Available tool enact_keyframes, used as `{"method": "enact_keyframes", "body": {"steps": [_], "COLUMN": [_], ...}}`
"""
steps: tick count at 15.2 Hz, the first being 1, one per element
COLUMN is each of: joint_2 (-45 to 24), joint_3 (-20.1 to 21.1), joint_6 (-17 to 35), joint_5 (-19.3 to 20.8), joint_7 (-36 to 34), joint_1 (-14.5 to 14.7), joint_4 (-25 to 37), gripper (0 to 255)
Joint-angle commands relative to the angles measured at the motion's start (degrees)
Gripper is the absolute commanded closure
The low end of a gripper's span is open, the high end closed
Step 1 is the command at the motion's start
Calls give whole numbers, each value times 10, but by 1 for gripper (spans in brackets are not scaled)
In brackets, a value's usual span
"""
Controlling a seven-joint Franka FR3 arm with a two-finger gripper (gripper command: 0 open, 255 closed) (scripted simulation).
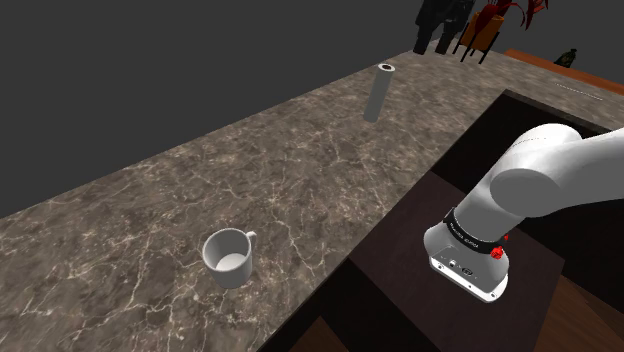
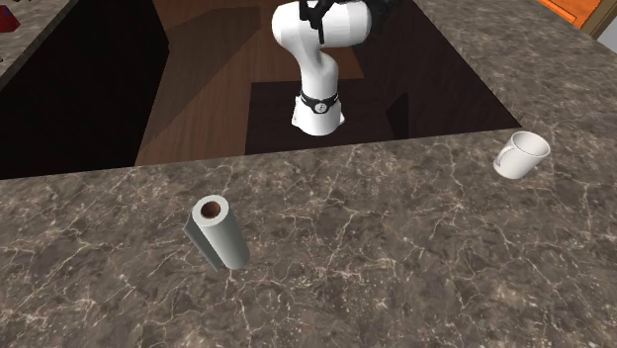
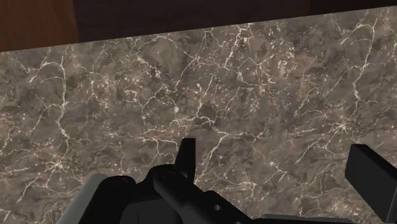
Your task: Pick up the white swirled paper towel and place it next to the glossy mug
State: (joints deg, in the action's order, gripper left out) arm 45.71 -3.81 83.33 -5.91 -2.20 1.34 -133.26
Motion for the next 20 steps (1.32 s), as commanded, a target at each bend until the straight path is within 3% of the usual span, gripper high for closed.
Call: {"method": "enact_keyframes", "body": {"steps": [1,11,20], "joint_2": [0,-151,-316], "joint_3": [0,-62,-116], "joint_6": [0,133,226], "joint_5": [0,47,53], "joint_7": [0,59,111], "joint_1": [0,-27,-46], "joint_4": [0,22,98], "gripper": [0,0,0]}}
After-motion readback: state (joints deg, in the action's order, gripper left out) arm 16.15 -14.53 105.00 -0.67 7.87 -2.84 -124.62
